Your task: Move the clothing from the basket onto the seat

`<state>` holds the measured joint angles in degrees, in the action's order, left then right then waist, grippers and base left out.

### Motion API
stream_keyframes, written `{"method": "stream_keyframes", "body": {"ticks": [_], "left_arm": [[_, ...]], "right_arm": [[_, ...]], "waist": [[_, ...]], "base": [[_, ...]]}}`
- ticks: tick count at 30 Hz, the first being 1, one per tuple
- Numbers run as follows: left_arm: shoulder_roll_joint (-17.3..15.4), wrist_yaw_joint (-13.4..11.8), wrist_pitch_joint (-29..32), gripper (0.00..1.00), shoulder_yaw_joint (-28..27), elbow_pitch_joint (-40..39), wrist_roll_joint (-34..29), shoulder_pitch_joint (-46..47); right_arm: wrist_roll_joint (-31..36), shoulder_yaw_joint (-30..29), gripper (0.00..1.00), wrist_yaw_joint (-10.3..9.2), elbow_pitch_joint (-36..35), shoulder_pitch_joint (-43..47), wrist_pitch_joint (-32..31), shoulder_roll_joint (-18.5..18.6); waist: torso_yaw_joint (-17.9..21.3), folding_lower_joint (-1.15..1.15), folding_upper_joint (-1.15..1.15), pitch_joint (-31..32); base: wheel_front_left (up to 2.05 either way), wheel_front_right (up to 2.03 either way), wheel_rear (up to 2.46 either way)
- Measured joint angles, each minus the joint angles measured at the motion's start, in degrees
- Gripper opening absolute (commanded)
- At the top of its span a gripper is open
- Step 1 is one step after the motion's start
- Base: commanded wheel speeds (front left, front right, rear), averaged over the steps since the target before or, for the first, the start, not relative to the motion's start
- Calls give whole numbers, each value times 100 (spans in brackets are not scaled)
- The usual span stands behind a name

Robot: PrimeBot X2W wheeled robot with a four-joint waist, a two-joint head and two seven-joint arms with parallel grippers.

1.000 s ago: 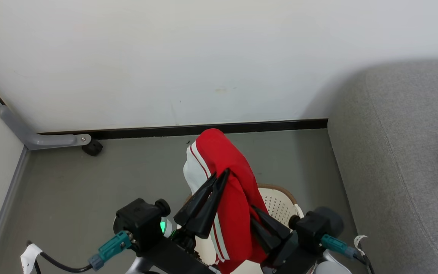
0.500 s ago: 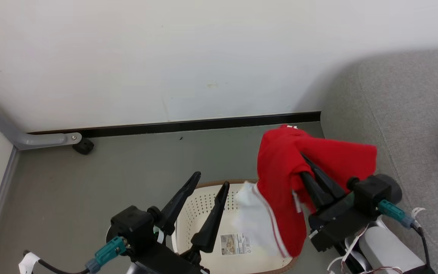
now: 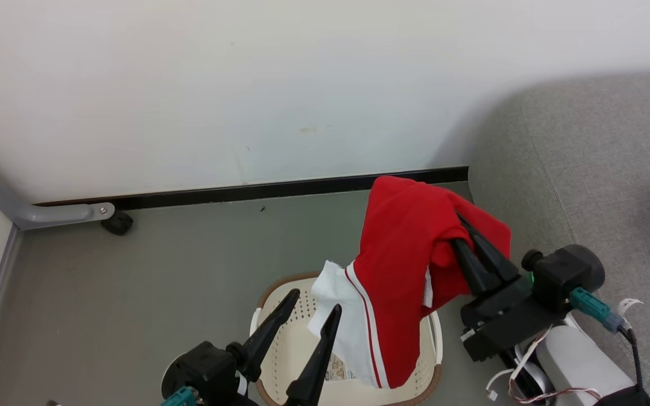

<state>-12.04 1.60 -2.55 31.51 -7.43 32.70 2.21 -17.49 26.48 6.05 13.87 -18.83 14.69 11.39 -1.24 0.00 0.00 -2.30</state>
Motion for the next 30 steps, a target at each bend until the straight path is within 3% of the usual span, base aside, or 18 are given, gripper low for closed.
{"method": "stream_keyframes", "body": {"ticks": [11, 30], "left_arm": [[-144, 48, -219, 100, -63, -70, -89, -94], [-244, 98, -469, 100, -154, -163, -145, -155]], "right_arm": [[111, 166, 0, 9, -123, 0, 0, -176], [311, -292, 0, 0, -415, 10, 0, 68]], "waist": [[404, 0, -1, -1], [1681, 0, 0, -154]], "base": [[0, 0, 0], [0, 0, 0]]}}
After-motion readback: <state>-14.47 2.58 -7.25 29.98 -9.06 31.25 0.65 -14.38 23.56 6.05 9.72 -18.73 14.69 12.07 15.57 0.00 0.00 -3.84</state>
